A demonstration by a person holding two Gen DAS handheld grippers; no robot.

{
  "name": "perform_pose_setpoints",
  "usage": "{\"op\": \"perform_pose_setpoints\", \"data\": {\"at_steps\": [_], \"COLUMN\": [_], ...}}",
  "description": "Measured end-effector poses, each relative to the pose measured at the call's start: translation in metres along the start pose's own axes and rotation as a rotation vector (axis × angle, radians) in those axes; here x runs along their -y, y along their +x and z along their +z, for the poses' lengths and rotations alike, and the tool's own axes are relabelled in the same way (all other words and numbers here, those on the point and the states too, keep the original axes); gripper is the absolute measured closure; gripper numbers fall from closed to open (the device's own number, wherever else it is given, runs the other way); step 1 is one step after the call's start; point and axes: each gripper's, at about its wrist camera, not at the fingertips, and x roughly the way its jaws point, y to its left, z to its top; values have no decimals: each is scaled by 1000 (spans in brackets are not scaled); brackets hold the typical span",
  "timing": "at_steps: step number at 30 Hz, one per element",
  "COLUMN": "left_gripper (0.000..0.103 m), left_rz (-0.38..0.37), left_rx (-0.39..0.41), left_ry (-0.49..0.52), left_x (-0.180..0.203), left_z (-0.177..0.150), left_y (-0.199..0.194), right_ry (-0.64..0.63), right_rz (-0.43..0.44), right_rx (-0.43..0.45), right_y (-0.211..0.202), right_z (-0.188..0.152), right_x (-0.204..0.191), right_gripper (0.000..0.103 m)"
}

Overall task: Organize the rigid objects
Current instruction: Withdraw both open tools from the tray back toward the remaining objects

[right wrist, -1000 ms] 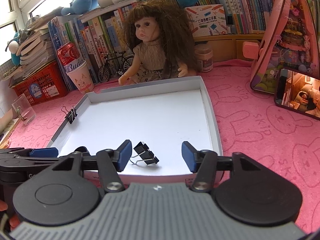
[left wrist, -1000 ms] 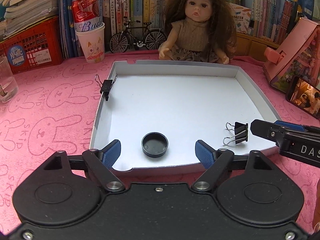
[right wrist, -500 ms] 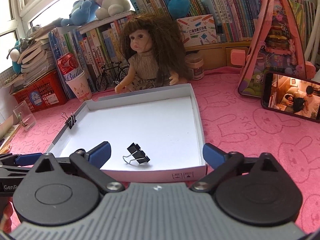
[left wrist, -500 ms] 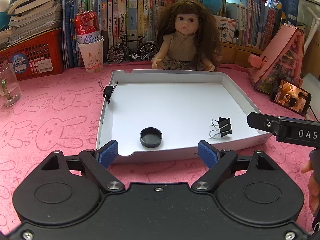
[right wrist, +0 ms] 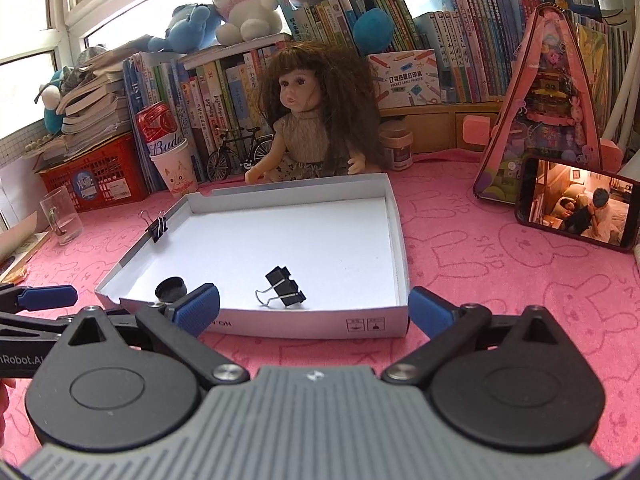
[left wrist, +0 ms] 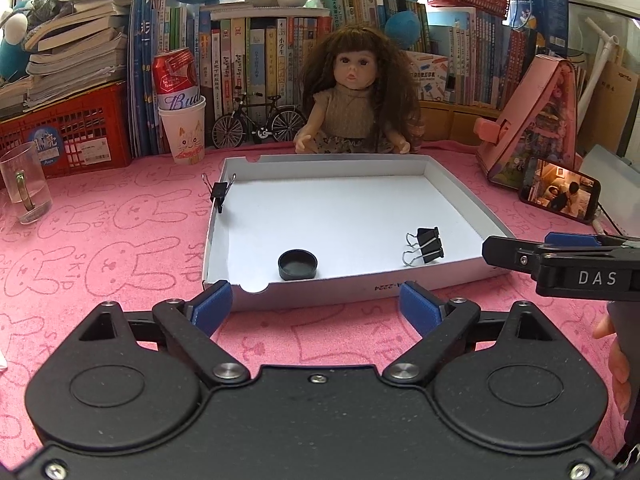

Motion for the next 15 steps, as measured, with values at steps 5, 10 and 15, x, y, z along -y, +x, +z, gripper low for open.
{"op": "perform_pose_setpoints", "data": {"at_steps": [5, 10, 15], "left_gripper": [13, 13, 12], "left_rz": [1, 4, 19], "left_rx": [15, 12, 17], "left_ry": [3, 7, 14], "left_x": [0, -2, -4], "left_z": [-9, -20, -29], "left_y": [-8, -11, -14], "right_ry": [-13, -25, -32], "right_rz": [-9, -26, -32], "right_rx": [0, 2, 7], "right_y": [-6, -12, -18], "right_z": [-9, -17, -26], "right_x": [0, -1, -2], "right_gripper": [0, 0, 0]}}
